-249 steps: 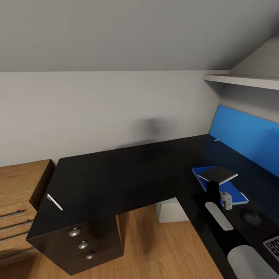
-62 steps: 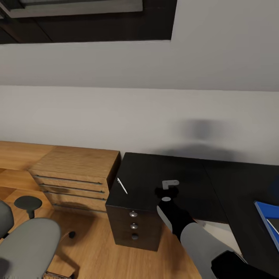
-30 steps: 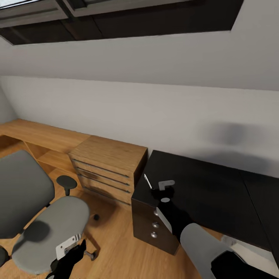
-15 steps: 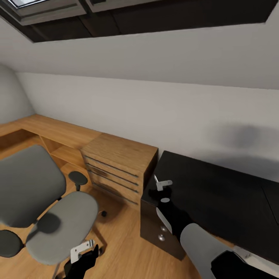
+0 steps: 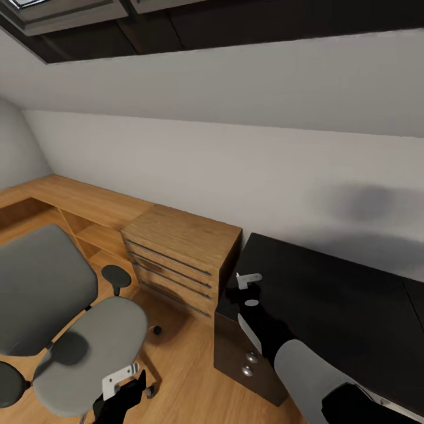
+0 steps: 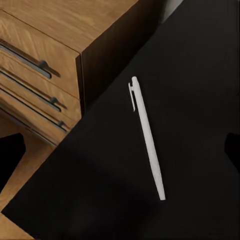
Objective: In the bedroom, organize the workspace by keeping the computer under the desk, ensuring the monitor is on the desk, placing the keyboard on the desk next to the monitor, placing the mouse on the desk next to the keyboard, moving the folder from the swivel chair onto the desk next to the mouse, stacking the notebook on top of the folder with the pen on top of the notebook, and positioning the swivel chair next to the desk.
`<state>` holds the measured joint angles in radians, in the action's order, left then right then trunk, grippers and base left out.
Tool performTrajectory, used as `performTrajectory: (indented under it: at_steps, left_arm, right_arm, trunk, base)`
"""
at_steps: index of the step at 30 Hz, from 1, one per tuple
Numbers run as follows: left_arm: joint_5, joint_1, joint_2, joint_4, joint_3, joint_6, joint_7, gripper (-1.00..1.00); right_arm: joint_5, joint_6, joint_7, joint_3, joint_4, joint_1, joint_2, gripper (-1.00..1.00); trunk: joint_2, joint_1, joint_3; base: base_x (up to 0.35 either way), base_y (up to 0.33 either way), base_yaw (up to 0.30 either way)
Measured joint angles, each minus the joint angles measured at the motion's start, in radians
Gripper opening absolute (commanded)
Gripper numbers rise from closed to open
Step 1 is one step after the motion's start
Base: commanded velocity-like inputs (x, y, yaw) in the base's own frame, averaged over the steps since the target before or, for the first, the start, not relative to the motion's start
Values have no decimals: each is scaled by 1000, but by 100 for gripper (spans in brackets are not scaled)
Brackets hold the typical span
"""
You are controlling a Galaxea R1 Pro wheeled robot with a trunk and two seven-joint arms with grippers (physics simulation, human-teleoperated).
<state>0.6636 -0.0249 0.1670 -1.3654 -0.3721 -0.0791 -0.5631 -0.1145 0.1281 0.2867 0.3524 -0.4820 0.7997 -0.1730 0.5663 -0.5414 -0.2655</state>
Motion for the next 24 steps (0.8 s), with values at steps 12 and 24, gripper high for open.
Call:
performTrajectory:
  at_steps: [12,24]
  left_arm:
    - [-8,0,2,-7,25,-1,15,100]
    - [-9,0,2,-6,26,-2,14,100]
  right_arm:
    - [-1,-62,25,33,67,19,5,100]
    - [-1,-63,25,32,68,19,6,100]
  trunk:
    - [35,-19,-16]
    - [119,-65,-53]
  base:
    - [0,0,0]
    - [0,0,0]
